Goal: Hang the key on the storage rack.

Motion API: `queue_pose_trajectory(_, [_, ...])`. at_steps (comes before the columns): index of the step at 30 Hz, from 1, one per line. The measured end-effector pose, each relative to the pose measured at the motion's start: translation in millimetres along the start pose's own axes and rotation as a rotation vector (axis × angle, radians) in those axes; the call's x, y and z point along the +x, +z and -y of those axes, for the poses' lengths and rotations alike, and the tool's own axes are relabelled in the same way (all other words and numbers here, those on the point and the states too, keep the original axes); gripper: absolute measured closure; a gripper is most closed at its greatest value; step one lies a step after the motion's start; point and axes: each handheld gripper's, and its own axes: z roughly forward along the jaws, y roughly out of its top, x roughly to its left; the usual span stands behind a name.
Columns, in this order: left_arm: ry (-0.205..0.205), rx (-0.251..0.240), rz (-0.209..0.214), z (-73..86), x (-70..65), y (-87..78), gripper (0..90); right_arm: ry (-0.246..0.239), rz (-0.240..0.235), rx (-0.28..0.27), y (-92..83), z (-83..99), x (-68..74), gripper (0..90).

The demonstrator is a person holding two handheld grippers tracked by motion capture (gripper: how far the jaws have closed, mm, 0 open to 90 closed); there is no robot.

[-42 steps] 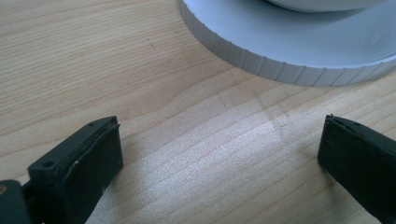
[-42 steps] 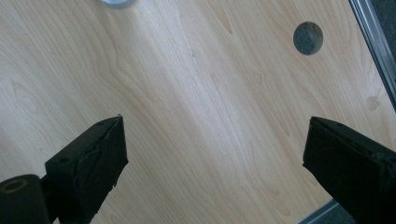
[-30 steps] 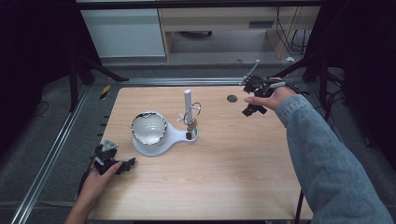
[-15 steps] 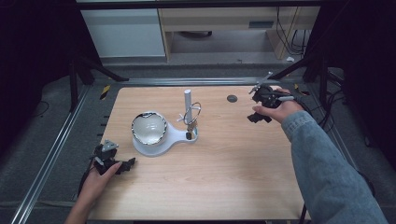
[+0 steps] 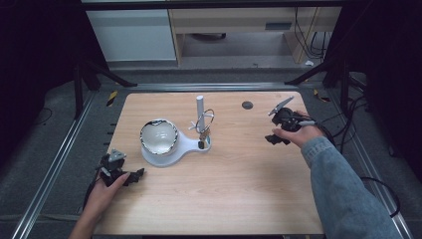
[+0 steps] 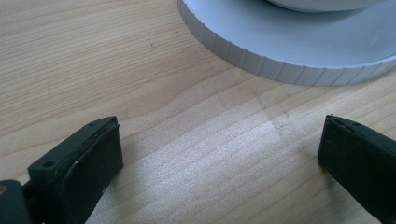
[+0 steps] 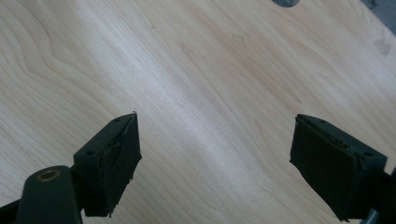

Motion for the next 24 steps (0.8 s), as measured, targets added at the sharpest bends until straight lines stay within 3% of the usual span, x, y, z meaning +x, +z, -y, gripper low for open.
queue_pose_trajectory(24, [0.0,0.0,0.0,0.0,0.0,0.0,0.0,0.105,-0.049,-0.041,52.4,67.0,20.5,18.8])
